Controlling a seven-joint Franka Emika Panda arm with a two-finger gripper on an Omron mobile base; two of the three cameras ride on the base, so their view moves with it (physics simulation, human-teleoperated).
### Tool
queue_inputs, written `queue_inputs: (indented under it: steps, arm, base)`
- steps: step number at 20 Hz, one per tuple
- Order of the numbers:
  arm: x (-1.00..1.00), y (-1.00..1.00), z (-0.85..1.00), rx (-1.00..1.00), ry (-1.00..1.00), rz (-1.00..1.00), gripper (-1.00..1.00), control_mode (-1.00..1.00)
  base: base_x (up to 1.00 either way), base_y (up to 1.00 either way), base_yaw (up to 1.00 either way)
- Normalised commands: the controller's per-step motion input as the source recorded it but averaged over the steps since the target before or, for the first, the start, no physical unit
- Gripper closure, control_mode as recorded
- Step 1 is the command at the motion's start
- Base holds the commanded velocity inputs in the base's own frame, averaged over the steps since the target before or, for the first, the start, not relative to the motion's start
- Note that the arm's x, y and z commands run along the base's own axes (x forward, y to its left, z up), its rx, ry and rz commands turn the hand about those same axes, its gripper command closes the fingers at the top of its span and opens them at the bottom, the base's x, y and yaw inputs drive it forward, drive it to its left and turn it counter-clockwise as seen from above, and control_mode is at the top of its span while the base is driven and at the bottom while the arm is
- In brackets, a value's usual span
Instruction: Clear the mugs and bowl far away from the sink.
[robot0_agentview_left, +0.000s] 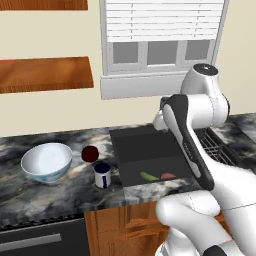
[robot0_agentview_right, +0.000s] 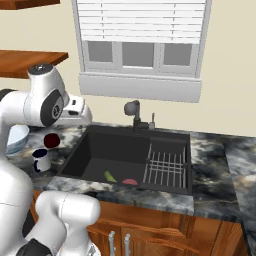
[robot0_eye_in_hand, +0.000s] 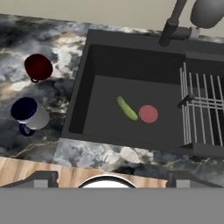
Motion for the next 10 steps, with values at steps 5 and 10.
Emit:
queue_inputs:
  steps: [5, 10]
  arm:
    - [-0.3, 0.35, 0.0, 0.02, 0.01, 0.0, -1.0, -1.0]
    - [-0.13, 0.48, -0.02, -0.01, 0.09, 0.01, -1.0, -1.0]
  base:
    - [0.0, 0.0, 0.0]
    - [0.0, 0.0, 0.0]
